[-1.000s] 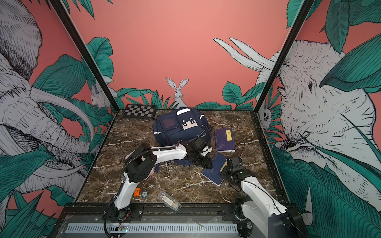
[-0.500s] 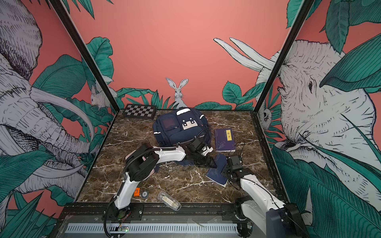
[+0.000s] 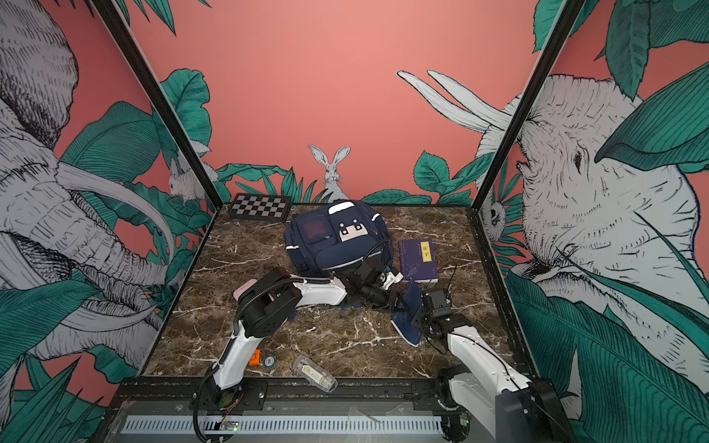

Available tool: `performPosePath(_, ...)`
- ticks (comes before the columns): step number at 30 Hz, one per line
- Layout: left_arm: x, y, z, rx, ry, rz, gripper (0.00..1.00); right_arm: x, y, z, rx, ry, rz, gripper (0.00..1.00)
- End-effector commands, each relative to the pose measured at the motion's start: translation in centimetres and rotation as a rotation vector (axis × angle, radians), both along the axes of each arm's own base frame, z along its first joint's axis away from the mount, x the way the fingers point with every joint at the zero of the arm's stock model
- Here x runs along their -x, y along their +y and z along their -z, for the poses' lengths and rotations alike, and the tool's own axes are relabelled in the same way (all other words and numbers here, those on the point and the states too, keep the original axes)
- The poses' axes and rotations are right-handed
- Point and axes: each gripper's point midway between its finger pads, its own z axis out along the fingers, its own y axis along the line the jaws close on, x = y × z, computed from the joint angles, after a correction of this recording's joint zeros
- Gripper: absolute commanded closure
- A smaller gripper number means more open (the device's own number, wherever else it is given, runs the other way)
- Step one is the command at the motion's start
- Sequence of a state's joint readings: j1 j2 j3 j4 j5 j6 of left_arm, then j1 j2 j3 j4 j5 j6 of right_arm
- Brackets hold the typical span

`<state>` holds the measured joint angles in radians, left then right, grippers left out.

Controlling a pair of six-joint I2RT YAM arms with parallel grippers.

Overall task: Pack books, pencil case, and school supplies into a backpack
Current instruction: Pick up the book from the middle-right of the table.

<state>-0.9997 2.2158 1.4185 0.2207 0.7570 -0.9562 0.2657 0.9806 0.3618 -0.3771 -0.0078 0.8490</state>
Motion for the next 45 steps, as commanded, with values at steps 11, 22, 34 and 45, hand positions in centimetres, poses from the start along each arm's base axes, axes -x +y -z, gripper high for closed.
performPosePath(11, 0.0, -0.7, -8.0, 0.182, -0.118, 0.096, 1.0, 0.3, 1.3, -5.2, -0.058, -0.141, -0.11, 0.4)
performPosePath(22, -5.1, 4.2, -15.3, 0.321, -0.211, 0.078, 1.0, -2.3, 2.7, -17.1, -0.125, -0.502, -0.237, 0.24)
performPosePath(34, -6.6, 8.7, -18.5, 0.411, -0.263, 0.117, 1.0, -5.9, 7.5, -21.0, -0.376, -0.701, -0.418, 0.24)
performPosePath(45, -6.7, 9.6, -19.2, 0.452, -0.272, 0.087, 1.0, -7.2, 7.3, -19.9, -0.495, -0.709, -0.401, 0.23)
